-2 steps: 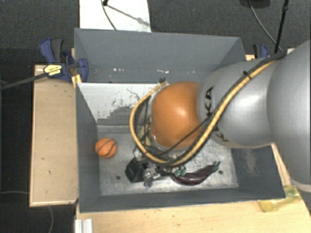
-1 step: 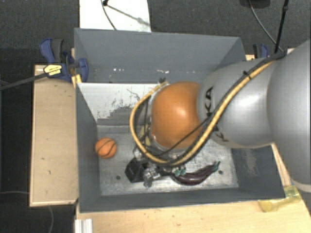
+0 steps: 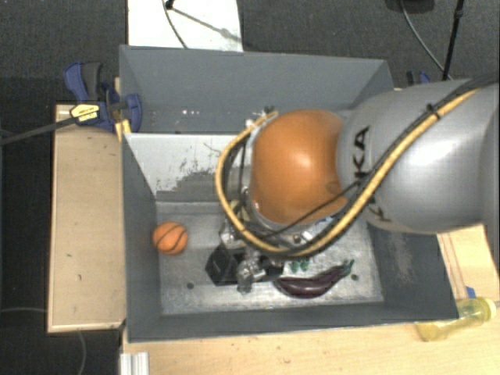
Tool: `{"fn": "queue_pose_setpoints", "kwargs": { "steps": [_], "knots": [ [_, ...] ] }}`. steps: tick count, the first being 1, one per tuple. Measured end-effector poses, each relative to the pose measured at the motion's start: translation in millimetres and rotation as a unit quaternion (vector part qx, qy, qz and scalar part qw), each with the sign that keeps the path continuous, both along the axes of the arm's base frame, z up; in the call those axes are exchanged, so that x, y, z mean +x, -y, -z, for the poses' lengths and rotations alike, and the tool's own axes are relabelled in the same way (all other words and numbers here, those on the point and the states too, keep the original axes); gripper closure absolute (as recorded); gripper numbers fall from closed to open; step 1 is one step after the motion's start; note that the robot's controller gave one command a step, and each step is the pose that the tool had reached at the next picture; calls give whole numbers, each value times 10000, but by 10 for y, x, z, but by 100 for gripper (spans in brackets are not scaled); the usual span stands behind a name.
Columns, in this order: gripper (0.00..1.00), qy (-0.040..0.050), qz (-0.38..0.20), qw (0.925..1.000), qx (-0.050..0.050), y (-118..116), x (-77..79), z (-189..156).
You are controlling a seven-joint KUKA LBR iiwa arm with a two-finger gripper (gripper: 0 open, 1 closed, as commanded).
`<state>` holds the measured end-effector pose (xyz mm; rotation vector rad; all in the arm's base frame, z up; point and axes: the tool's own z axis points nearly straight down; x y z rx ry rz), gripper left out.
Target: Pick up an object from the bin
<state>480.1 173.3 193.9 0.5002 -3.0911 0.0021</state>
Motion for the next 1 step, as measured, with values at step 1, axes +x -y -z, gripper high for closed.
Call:
{"fn": "queue_pose_setpoints", "kwargs": {
  "steps": [1],
  "knots": [
    [100,40,14,10000,13,-9,19,-629]
  ]
}}
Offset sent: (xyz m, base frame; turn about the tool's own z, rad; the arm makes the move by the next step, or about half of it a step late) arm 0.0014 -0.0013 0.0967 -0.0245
